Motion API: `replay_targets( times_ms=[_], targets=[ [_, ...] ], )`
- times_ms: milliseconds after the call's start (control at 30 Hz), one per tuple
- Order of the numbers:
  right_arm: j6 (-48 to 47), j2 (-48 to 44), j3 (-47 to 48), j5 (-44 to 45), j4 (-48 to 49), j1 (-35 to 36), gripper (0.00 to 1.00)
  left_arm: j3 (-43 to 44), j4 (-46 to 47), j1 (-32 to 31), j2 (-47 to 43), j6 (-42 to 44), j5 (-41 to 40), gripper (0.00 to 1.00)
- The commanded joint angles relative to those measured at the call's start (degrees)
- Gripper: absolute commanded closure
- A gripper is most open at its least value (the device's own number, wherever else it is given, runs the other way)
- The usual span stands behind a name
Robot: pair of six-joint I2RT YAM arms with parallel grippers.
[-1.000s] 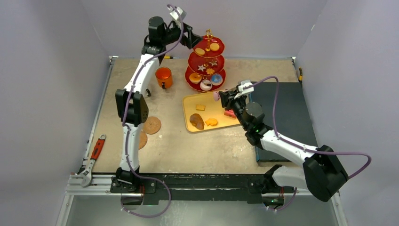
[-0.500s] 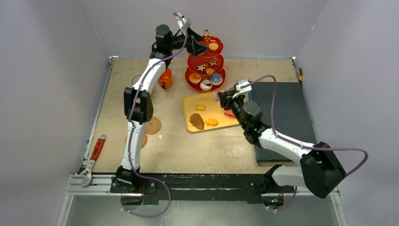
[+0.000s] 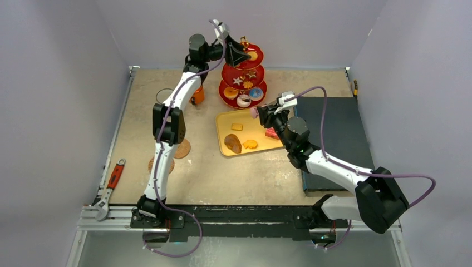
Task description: Serve the afternoon tea
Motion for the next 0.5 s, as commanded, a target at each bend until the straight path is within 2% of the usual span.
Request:
replay_targets(
  times_ms=[0, 133, 267, 467],
  targets=[
    [0.86, -1.12, 2.88, 1.1, 1.05, -0.39, 0.66, 1.1, 5.21, -0.36, -0.44, -0.07, -0.21, 0.6],
    [1.31, -0.93, 2.64, 0.85, 1.24, -0.38, 0.66, -2.62, 5.72, -0.61, -3.6, 2.91, -6.24, 0.99],
    [1.29, -1.41, 1.95, 0.85, 1.7, -0.31, 0.66, -8.18, 1.07, -2.89, -9.41, 15.76, -20.06, 1.0],
    [0.55, -2.03, 0.96, 1.41, 2.71, -0.35, 0.66, -16.13, 2.78, -7.06, -16.1, 25.13, -40.6, 1.0]
  ],
)
